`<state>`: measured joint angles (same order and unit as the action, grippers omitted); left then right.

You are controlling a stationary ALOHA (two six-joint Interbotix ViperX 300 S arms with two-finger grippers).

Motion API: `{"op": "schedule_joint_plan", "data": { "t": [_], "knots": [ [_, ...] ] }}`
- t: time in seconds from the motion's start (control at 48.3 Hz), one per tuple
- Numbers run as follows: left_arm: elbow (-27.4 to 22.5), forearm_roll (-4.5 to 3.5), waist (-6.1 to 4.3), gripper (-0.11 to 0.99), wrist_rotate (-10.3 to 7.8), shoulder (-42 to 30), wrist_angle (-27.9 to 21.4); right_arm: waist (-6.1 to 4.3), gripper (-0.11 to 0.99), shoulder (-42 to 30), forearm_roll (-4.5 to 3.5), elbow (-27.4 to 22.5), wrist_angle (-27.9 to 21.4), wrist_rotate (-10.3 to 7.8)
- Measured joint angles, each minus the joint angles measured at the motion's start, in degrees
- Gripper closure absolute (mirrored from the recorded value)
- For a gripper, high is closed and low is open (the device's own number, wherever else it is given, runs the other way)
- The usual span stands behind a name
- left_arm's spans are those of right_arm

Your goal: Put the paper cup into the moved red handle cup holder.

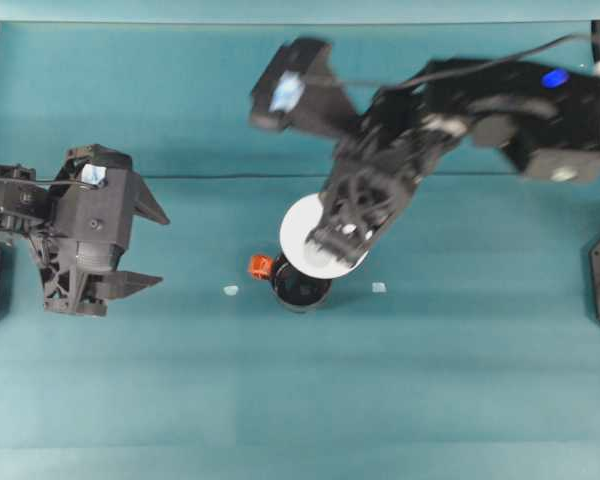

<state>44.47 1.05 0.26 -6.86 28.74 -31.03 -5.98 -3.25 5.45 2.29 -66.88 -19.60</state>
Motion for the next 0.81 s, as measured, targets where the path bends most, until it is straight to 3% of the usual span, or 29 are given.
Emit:
{"op": "schedule_joint_plan", "data": {
  "t": [0.166,0.435,0.683,0.808],
  "knots": [
    [0.00,0.00,0.00,-0.03,0.00,0.00,0.09,0.44,0.99,-2.46,-0.62,0.35,2.81,-0.09],
    [0.09,-0.09,0.00,-0.03,0.00,0.00,0.00,1.32,0.99,-6.42,-0.79,3.08,7.73,0.00],
    [0.00,0.00,0.00,-0.03,0.00,0.00,0.09,1.93,0.99,-8.79,-3.43,5.01,11.25,0.00],
    [0.00,0.00,0.00,-0.03,0.00,0.00,0.09,1.93,0.99,-9.49,-3.78,5.54,12.13,0.00]
  ]
}}
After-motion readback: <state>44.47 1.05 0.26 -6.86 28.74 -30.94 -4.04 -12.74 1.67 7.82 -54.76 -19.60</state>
